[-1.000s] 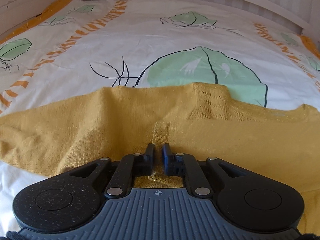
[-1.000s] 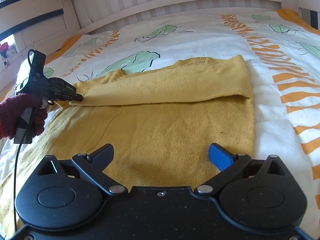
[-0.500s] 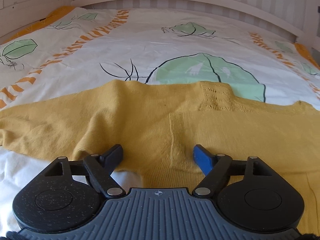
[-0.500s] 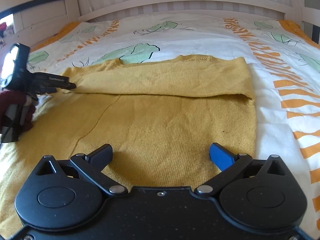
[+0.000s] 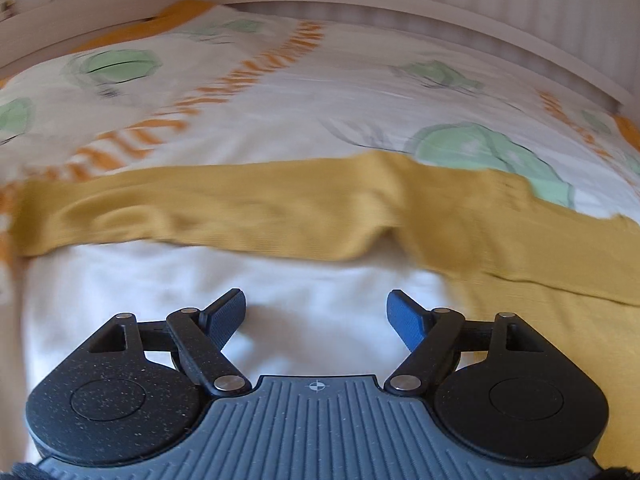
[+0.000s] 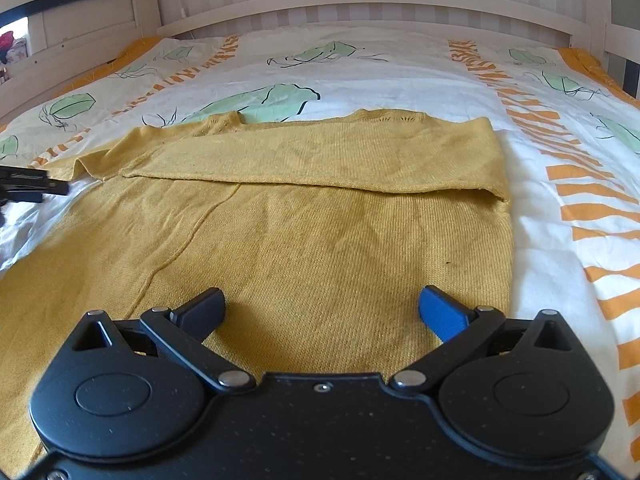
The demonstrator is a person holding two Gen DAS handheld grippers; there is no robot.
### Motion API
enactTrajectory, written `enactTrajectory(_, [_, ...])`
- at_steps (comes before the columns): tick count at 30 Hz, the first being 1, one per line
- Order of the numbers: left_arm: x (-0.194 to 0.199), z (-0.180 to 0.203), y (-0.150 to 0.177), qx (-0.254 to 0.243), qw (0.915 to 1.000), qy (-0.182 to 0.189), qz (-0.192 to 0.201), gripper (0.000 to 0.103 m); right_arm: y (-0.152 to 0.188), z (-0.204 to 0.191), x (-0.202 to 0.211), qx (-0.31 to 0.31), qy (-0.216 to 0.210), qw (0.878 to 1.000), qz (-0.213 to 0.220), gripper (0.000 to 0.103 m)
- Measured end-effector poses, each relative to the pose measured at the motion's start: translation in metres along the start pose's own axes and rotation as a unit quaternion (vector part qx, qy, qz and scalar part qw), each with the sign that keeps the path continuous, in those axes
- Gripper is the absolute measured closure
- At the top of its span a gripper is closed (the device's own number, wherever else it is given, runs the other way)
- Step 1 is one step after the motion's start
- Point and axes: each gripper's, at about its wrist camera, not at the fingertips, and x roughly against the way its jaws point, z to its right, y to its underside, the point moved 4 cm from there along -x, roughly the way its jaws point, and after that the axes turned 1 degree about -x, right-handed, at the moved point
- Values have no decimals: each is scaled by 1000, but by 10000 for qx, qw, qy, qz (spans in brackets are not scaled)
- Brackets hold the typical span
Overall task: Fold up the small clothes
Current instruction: 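Move the open left gripper to the other sleeve cuff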
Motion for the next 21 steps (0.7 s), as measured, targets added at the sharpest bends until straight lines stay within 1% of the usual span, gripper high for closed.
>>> enactTrajectory(6, [7,-69,-8,617,9969,-466,151,26,0,-4,-1,109,111,9999,-20,0])
enactTrajectory(11, [9,-118,-11,1074,9903,-823,303,26,0,-6,-2,185,186,9996,-45,0])
enactTrajectory(13, [8,-133,-10,1246,9878,-873,323,26,1,-6,-2,206,205,9996,-52,0])
enactTrajectory(16, [3,-142,-11,1392,9859,-823,421,26,1,-7,-2,239,237,9994,-62,0])
enactTrajectory(19, [-2,-145,-13,1311,9863,-844,541,26,1,-8,-3,253,254,9993,-69,0])
enactTrajectory(21, [-6,-148,-14,1359,9852,-830,633,26,1,-8,-3,262,267,9993,-75,0])
